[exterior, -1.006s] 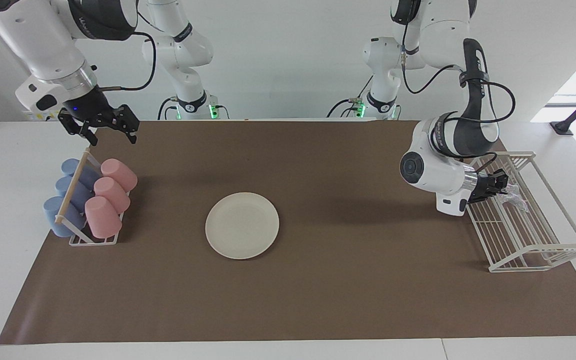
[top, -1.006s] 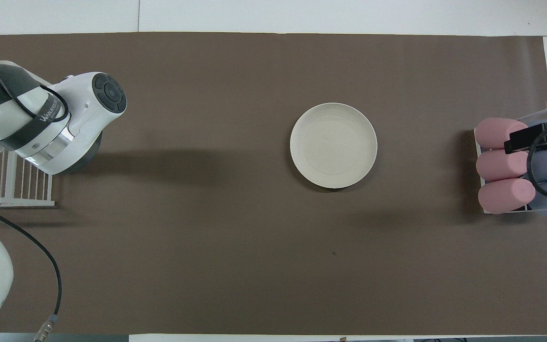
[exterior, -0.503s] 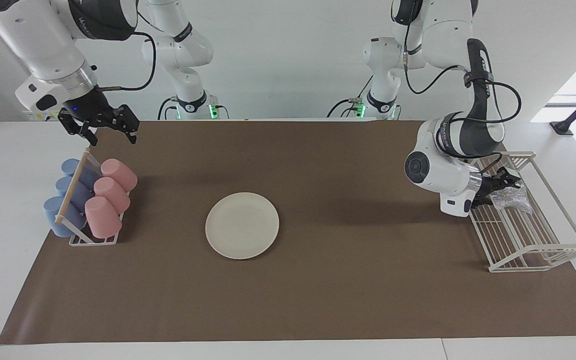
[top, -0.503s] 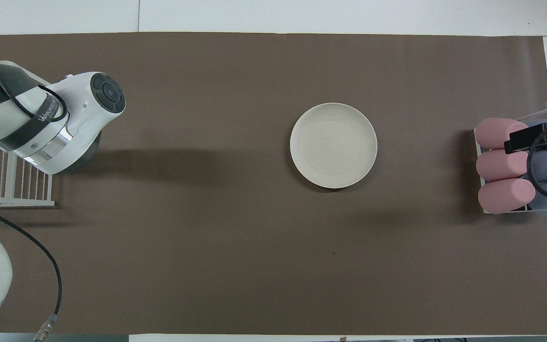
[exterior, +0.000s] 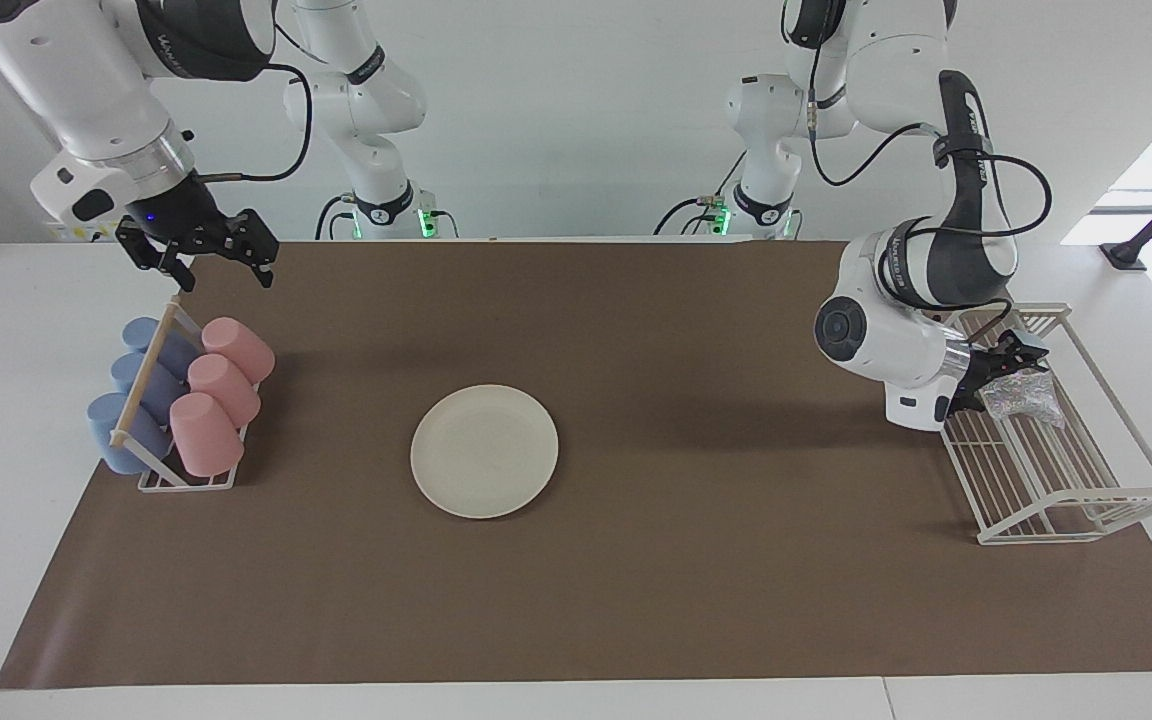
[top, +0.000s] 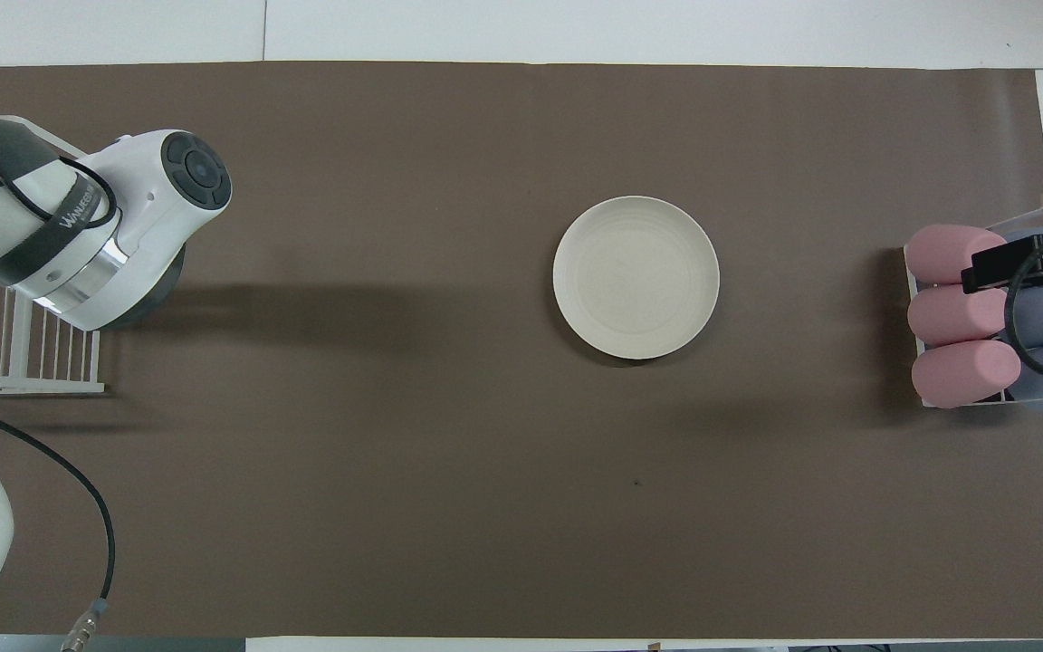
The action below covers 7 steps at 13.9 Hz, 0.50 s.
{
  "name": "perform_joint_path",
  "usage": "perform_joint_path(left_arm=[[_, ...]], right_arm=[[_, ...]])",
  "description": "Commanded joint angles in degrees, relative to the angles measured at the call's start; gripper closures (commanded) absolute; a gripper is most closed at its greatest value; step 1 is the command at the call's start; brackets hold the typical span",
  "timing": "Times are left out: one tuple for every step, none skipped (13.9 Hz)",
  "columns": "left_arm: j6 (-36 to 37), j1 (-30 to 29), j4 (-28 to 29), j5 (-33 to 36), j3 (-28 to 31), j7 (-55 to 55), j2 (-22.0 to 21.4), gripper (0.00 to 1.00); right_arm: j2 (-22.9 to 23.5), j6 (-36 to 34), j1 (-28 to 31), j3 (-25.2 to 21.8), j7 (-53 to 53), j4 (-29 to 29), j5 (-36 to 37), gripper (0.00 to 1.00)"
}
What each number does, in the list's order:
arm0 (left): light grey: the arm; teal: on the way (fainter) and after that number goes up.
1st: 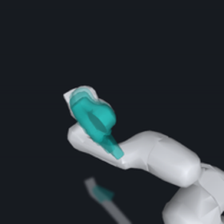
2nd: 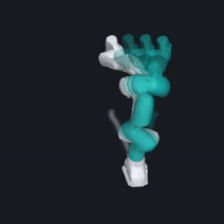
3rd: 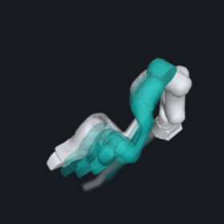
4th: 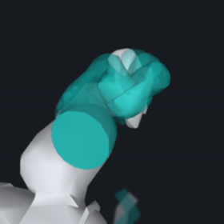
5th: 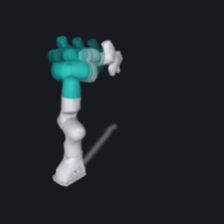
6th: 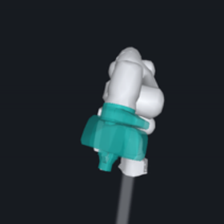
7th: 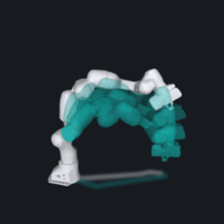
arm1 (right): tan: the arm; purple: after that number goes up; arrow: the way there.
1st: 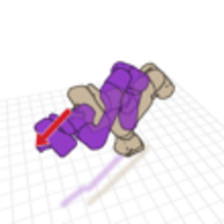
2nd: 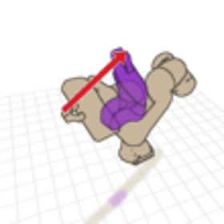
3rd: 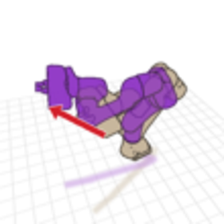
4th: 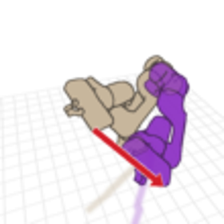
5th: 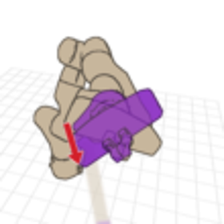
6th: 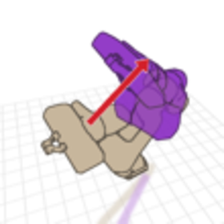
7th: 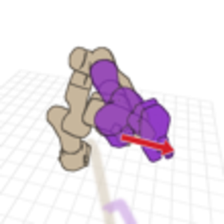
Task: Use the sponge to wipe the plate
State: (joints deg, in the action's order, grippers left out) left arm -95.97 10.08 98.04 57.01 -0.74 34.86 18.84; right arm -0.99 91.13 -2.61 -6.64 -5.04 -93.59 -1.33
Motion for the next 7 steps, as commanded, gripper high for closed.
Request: perform_joint_path(left_arm=[[-0.71, -1.55, -3.98, -9.07, 0.13, -8.20, -3.46, 0.00], [-0.27, -2.25, -4.95, -11.72, 0.13, -10.14, -4.33, 0.00], [-0.09, -2.25, -5.83, -13.66, 0.13, -11.29, -5.12, 0.00], [0.61, -2.25, -6.45, -15.76, 0.04, -12.09, -5.83, 0.00], [0.96, -2.25, -6.98, -18.57, 0.13, -13.92, -6.97, 0.00], [0.96, -2.43, -7.16, -21.47, 0.21, -16.20, -8.11, 0.00], [1.05, -3.39, -7.25, -25.41, 0.30, -18.75, -9.77, 0.00]], right_arm=[[-0.50, -0.42, 0.15, -0.04, 0.64, -0.19, 0.54, 0.00], [-0.42, -0.42, 0.15, -0.04, 0.64, -0.28, 0.45, 0.00], [-0.50, -0.42, 0.15, -0.04, 0.64, -0.28, 0.54, 0.00], [-0.51, -0.42, 0.15, -0.04, 0.64, -0.28, 0.54, 0.00], [-0.42, -0.42, 0.15, -0.04, 0.64, -0.28, 0.54, 0.00], [-0.50, -0.42, 0.15, -0.04, 0.64, -0.28, 0.54, 0.00], [-0.51, -0.42, 0.15, -0.04, 0.64, -0.28, 0.54, 0.00]])
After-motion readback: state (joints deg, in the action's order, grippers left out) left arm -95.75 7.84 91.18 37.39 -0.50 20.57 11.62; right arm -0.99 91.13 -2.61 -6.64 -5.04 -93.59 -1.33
